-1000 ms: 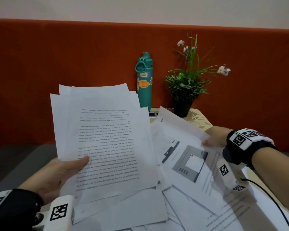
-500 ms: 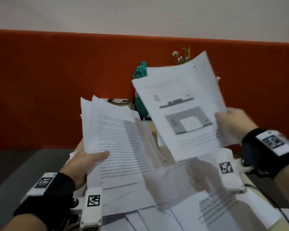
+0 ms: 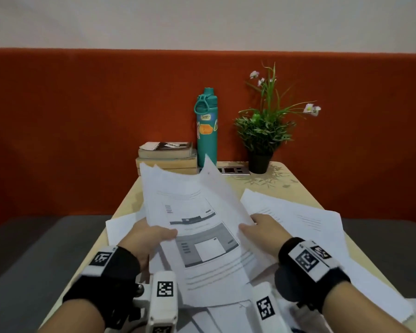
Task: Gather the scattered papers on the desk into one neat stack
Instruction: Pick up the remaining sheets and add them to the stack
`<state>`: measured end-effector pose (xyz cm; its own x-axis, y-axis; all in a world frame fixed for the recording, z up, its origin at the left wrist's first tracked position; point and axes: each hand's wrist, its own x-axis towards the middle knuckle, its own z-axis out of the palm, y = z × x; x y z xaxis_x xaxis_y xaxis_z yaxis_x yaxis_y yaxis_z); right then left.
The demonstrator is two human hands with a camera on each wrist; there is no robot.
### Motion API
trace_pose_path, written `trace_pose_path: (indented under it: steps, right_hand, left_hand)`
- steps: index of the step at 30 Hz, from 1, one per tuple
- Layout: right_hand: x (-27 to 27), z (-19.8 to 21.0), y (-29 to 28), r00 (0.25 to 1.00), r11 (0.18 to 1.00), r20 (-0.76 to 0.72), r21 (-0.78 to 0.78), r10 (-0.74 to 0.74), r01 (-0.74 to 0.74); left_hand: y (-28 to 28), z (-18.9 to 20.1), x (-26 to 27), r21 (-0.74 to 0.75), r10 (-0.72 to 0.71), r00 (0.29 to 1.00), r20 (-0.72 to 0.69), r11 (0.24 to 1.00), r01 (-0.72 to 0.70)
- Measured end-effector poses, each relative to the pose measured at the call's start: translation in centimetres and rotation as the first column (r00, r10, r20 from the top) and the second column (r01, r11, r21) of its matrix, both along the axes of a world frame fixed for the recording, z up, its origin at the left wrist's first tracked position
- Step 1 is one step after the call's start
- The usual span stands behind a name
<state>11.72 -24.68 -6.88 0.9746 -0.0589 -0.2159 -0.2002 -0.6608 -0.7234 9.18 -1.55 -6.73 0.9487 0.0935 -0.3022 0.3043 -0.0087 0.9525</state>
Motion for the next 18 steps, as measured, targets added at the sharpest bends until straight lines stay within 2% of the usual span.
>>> trace_pose_path:
  steps: [2, 4, 6, 8, 10, 13, 16, 18]
  right_hand:
    - [0.3, 0.7, -1.5, 0.993, 0.986, 0.025, 0.123, -0.117, 0.113]
    - [0.7, 1.2, -3.0, 0.989, 0.961, -0.003, 0.235, -0.148, 0.144]
    - [1.0, 1.2, -3.5, 0.991, 0.918, -0.084, 0.374, -0.104, 0.128]
    - [1.0, 0.9, -3.4, 0.985, 0.832, -0.171, 0.545, -0.011, 0.104]
    - [0.8, 0.8, -3.2, 0.988, 0.762, -0.140, 0.647, 0.068, 0.039]
    - [0.8, 0.9, -2.8, 0.995, 0.727, -0.050, 0.687, 0.084, -0.027]
    - [1.0, 0.9, -2.6, 0.999, 0.781, -0.017, 0.624, 0.036, -0.018]
    - [1.1, 1.4, -3.5, 0.997, 0.817, 0.028, 0.575, -0.070, 0.041]
  left_hand:
    - [0.7, 0.7, 0.0, 0.017, -0.046, 0.997, 0.060, 0.999, 0.045]
    - [1.5, 1.6, 0.0, 0.019, -0.082, 0.988, 0.131, 0.997, 0.080]
    - [1.8, 2.2, 0.0, -0.006, -0.099, 0.981, 0.168, 0.995, 0.101]
    - [1.4, 2.5, 0.0, -0.023, -0.133, 0.971, 0.199, 0.990, 0.141]
    - [1.0, 2.8, -0.1, -0.031, -0.175, 0.959, 0.223, 0.982, 0.186]
    - [0.5, 3.3, -0.4, -0.015, -0.188, 0.957, 0.223, 0.981, 0.196]
    - [-0.2, 3.7, -0.2, 0.006, -0.138, 0.975, 0.175, 0.990, 0.139]
    - [0.5, 3.9, 0.5, 0.111, -0.121, 0.985, 0.124, 0.988, 0.108]
